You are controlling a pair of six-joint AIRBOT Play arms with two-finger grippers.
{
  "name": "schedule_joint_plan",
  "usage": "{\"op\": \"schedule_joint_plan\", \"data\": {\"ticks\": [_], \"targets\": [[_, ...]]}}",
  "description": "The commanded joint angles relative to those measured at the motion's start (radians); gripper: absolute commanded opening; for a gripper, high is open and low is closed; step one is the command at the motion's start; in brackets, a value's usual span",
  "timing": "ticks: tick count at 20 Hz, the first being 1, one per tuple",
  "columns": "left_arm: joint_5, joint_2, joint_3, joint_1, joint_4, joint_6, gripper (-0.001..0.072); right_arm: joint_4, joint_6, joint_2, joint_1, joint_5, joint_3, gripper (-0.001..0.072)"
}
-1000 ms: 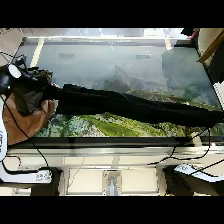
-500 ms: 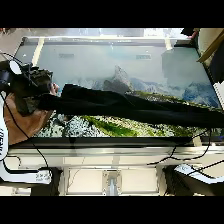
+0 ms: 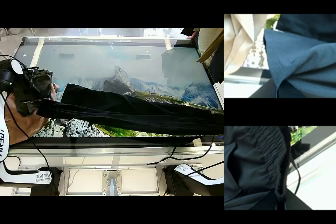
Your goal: Fold the clothes and pants, and hang the long-sleeved shirts on hangers.
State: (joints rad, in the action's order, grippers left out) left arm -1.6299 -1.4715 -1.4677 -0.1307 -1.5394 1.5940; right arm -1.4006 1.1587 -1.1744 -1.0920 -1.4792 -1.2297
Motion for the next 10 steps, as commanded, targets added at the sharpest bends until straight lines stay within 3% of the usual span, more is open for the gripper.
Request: {"op": "schedule_joint_plan", "data": {"ticks": [1,4,7,10], "targets": [[-0.039,-0.001,-0.001,-0.004,0.002,-0.005,0.0004,-0.01,0.0,0.002,0.005,0.006,-0.001,0.0031],[-0.027,-0.035,-0.001,0.001,0.003,0.01,0.0004,0.037,0.0,0.0,0.008,-0.006,0.005,0.0031],[-0.016,-0.134,-0.001,-0.007,0.016,0.084,0.0004,0.057,0.018,-0.043,0.008,-0.032,0.005,0.003],[0.039,-0.238,-0.001,-0.061,0.241,0.132,0.0005,0.063,0.08,-0.109,0.008,-0.05,0.004,0.0031]]}}
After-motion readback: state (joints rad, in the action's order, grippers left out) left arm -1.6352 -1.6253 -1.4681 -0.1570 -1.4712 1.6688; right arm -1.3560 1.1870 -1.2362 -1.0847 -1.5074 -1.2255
